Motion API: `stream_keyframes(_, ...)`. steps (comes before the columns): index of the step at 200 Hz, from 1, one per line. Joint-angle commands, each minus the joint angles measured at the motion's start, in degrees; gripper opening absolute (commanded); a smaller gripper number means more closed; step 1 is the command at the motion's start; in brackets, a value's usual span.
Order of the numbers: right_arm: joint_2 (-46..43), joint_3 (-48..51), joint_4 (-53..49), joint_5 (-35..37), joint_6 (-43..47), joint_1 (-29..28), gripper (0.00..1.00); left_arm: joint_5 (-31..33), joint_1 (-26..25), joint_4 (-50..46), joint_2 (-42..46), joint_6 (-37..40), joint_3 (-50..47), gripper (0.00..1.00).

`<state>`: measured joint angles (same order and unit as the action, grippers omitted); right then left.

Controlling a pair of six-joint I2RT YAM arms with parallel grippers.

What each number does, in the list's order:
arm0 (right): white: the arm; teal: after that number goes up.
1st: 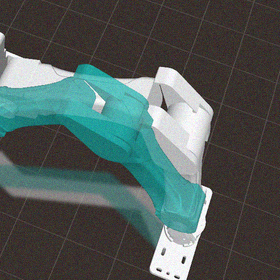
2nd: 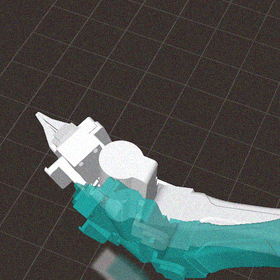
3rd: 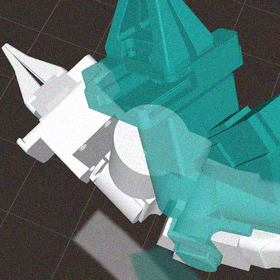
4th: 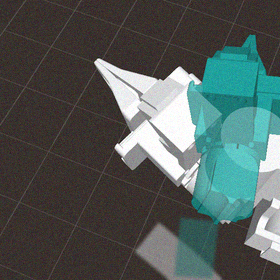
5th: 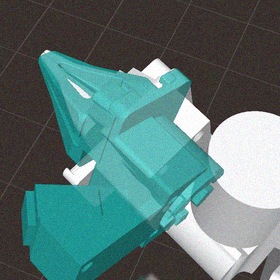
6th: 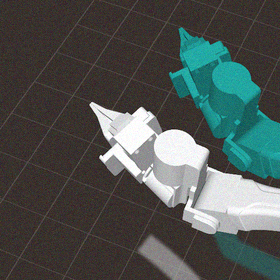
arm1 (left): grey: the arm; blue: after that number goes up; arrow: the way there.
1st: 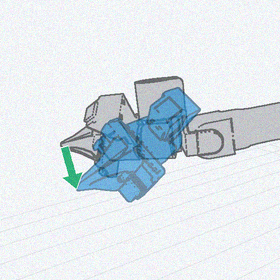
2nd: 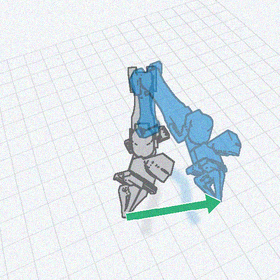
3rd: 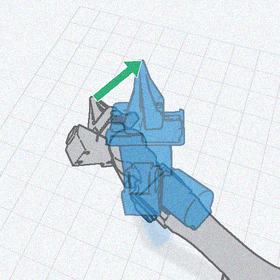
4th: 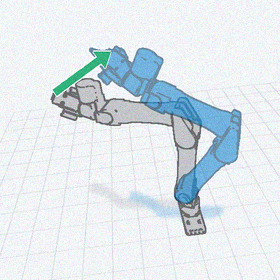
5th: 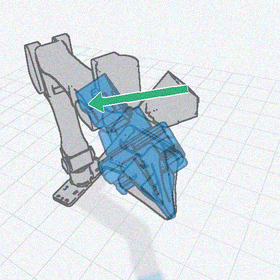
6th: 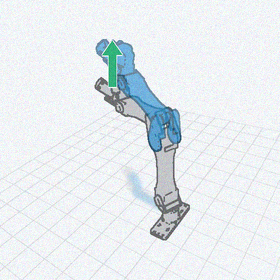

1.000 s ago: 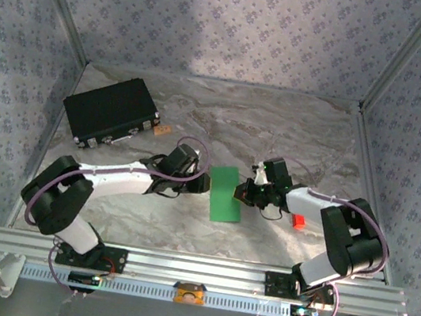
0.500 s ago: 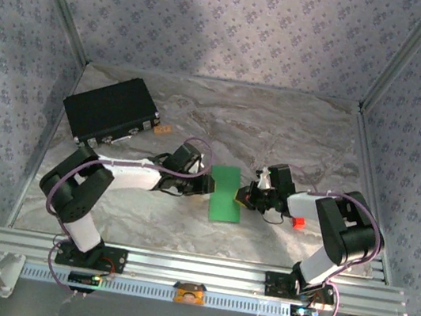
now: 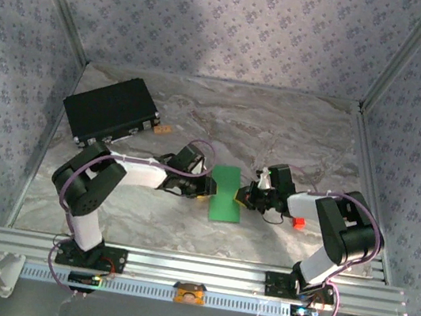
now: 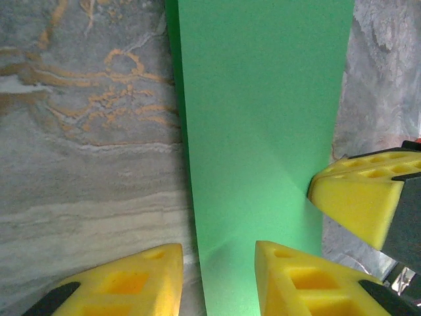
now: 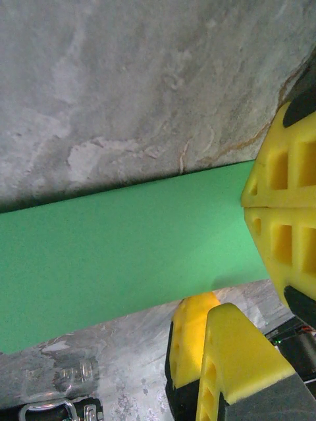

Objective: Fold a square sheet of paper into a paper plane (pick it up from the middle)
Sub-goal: Third fold the triangle at the center of the table.

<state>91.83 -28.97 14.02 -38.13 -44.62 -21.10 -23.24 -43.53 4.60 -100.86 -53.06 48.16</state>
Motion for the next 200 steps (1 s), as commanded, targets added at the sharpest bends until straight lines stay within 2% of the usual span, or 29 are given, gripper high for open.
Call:
stream_keyframes(1,1.8,2.0,-3.8,3.4,-0.3,0.3,0.04,-2.2,0.0,2.1,-1.9,-0.6,1.7,0.31)
stream_keyframes(165,0.9,2.2,-4.4,4.0,-0.4,0.3,0.04,-1.2,0.1,4.5,-0.5,-2.3,-0.2,0.26)
stream_keyframes(200,0.4,2.1,-3.9,3.7,-0.6,0.3,0.05,-0.9,0.1,4.3,0.0,-2.3,-0.4,0.18)
